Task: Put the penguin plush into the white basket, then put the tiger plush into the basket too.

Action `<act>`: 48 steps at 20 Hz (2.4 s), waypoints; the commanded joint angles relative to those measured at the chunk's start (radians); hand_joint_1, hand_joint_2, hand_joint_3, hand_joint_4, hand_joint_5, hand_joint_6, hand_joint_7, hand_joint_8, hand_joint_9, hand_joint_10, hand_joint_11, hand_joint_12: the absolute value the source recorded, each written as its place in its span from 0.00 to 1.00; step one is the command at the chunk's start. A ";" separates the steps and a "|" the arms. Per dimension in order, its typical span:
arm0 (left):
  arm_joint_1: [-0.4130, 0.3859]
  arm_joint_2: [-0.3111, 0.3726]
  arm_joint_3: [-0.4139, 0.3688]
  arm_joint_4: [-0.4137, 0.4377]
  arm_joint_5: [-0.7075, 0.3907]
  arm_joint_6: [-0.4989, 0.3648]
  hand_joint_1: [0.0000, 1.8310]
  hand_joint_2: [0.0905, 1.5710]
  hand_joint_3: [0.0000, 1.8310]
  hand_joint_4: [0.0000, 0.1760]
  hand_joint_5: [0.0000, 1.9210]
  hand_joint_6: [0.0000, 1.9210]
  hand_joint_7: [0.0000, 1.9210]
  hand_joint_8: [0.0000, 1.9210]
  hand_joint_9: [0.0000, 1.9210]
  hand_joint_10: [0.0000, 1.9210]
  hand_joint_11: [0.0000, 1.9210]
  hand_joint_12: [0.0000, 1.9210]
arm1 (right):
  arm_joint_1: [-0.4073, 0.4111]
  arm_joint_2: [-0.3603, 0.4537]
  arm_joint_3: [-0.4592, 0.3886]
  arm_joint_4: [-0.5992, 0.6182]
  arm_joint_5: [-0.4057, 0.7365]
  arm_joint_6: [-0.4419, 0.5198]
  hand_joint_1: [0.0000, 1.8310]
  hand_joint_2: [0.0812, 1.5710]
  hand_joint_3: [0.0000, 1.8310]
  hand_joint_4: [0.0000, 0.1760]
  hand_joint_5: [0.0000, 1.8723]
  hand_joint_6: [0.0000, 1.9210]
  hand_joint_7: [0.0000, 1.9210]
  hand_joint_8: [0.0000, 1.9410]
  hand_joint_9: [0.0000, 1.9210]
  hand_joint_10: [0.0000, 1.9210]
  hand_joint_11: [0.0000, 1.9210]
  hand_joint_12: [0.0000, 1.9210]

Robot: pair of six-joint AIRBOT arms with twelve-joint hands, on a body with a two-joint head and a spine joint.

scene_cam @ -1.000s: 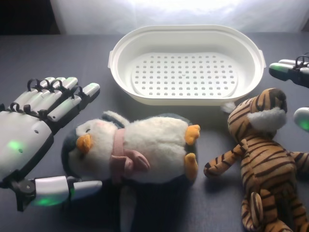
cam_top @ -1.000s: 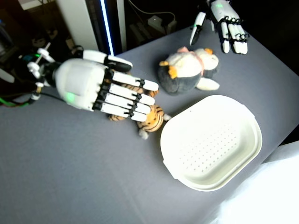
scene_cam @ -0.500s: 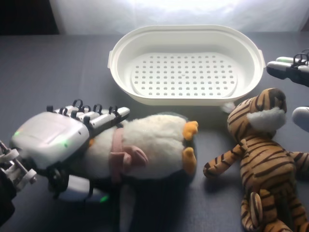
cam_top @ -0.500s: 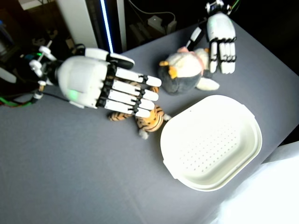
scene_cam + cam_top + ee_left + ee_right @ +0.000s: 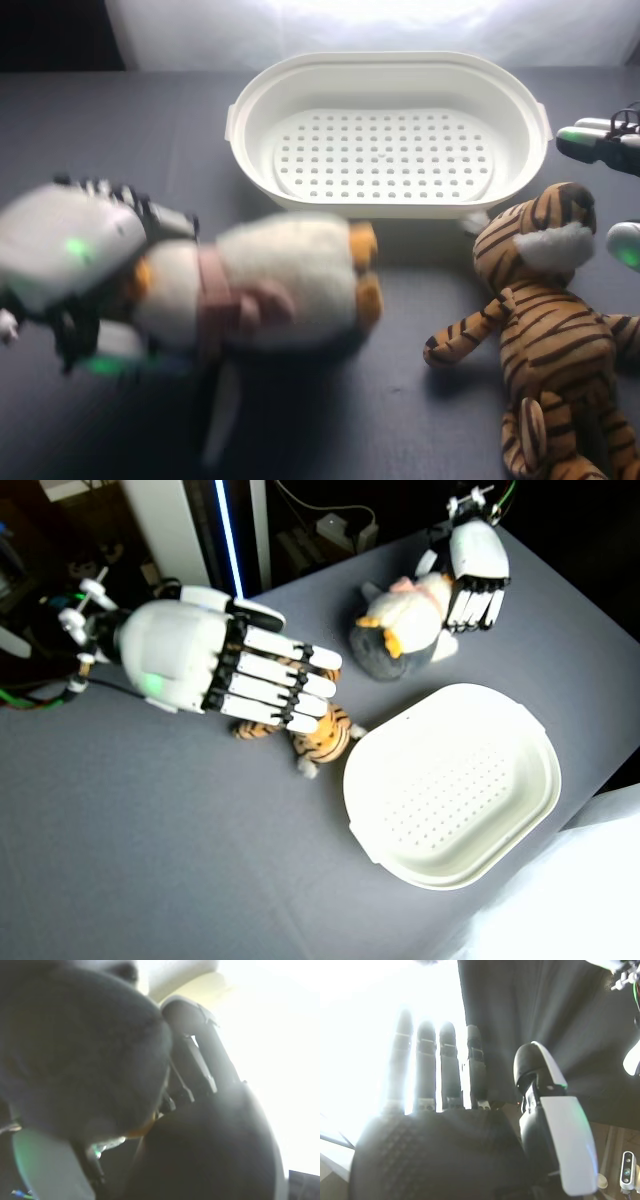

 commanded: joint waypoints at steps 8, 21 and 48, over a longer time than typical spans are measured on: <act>-0.356 -0.173 0.312 -0.051 0.157 -0.005 0.71 0.64 0.00 0.00 0.60 0.25 0.62 0.46 0.60 0.52 0.41 0.84 | 0.006 0.006 0.012 0.010 0.121 0.007 0.18 0.87 0.00 0.11 0.20 0.00 0.18 0.00 0.21 0.00 0.25 0.02; -0.499 -0.236 0.416 -0.110 0.385 0.171 0.50 0.56 0.00 0.99 0.05 0.00 0.04 0.00 0.03 0.00 0.00 0.19 | 0.004 0.009 0.014 0.003 0.125 0.007 0.27 0.86 0.00 0.34 0.20 0.00 0.19 0.00 0.18 0.00 0.19 0.00; -0.100 0.047 -0.012 0.150 -0.218 -0.127 0.44 0.45 0.00 1.00 0.00 0.00 0.00 0.00 0.00 0.00 0.00 0.00 | 0.028 0.008 -0.027 -0.175 -0.319 -0.146 0.63 0.68 0.00 0.20 0.32 0.01 0.33 0.02 0.38 0.11 0.24 0.46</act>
